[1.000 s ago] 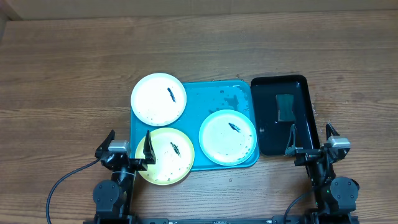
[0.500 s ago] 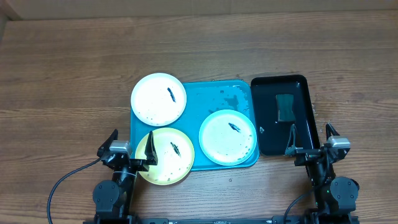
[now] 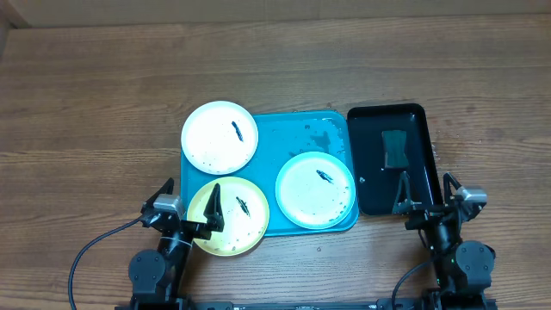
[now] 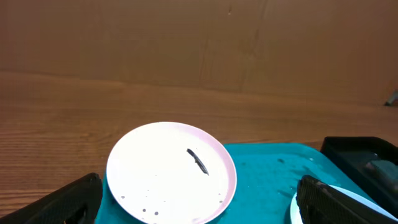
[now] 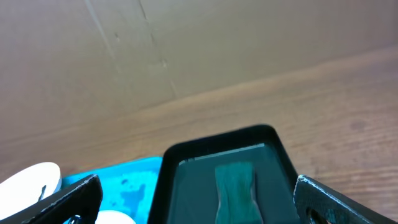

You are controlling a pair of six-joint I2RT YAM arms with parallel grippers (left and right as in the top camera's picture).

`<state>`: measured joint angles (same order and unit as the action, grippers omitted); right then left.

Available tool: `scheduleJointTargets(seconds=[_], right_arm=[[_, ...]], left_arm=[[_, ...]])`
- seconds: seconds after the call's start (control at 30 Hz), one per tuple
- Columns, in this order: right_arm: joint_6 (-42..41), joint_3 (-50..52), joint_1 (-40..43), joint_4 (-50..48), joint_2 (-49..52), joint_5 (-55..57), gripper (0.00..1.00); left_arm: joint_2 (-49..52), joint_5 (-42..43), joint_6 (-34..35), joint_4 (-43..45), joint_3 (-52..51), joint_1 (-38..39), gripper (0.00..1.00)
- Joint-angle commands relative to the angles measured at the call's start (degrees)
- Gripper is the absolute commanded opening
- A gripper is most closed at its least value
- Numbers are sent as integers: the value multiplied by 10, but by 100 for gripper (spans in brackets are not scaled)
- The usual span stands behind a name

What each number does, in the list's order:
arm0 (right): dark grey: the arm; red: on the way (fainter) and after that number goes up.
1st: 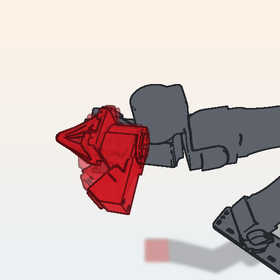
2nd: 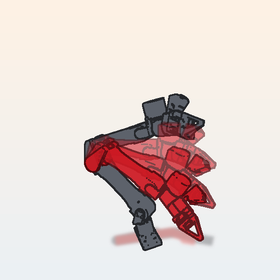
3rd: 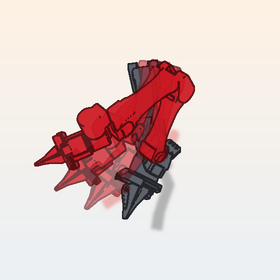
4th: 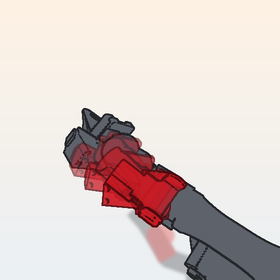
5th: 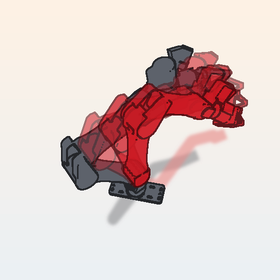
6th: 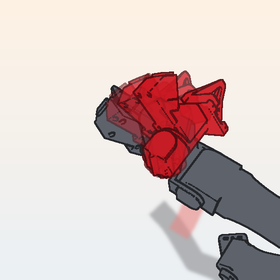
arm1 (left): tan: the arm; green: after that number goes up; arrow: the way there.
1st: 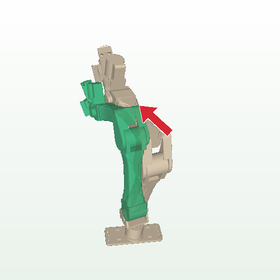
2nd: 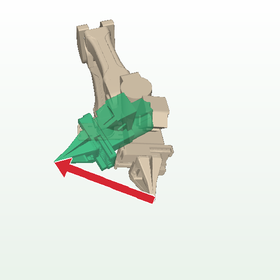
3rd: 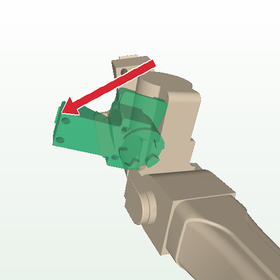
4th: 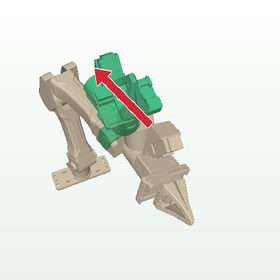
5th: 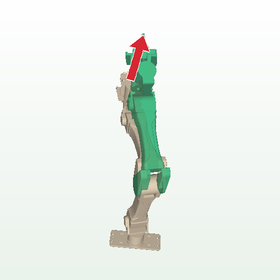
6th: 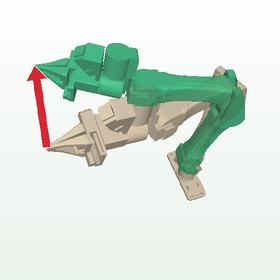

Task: Clean dirty plates on tray and stack at the side
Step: 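Move the left gripper over the top-left white plate's edge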

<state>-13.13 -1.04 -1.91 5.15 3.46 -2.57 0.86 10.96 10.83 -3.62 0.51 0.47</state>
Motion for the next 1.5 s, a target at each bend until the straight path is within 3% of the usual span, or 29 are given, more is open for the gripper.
scheduleJointTargets(seconds=[0.0,0.17,0.4,0.53,0.67,0.77,0.9,0.93,0.97,1.07,1.2,1.23,1.3,1.4,1.47], right_arm=[[-11,4,-3,-3,18,-1,100],[-1,-30,-3,43,30,-6,100],[24,-197,-3,158,109,-8,100],[24,-303,-3,206,213,-51,100],[40,-429,-3,313,354,-66,100],[68,-523,-3,419,464,-65,100],[67,-620,-3,510,592,-69,100],[68,-649,-3,539,641,-89,100],[68,-658,-3,549,662,-99,100],[67,-661,-3,555,705,-113,100],[68,-661,-3,550,744,-112,100],[68,-661,-3,548,750,-111,100],[68,-661,-3,537,765,-110,100],[68,-661,-3,523,782,-110,100],[68,-661,-3,518,790,-110,100]], left_arm=[[-5,32,12,-9,4,3,100],[-5,41,12,-48,24,3,100],[66,36,-8,-162,174,3,100],[191,37,-35,-240,307,3,100],[374,59,-46,-395,485,3,100],[501,130,-46,-511,610,3,100],[630,245,-42,-572,720,3,100],[680,297,-41,-587,747,3,94],[700,329,-40,-585,749,4,67],[752,359,-40,-590,746,22,4],[810,278,-12,-593,734,84,4],[821,249,1,-592,734,100,9],[846,180,28,-584,734,136,36],[884,116,67,-559,734,184,46],[906,102,80,-537,734,206,47]])
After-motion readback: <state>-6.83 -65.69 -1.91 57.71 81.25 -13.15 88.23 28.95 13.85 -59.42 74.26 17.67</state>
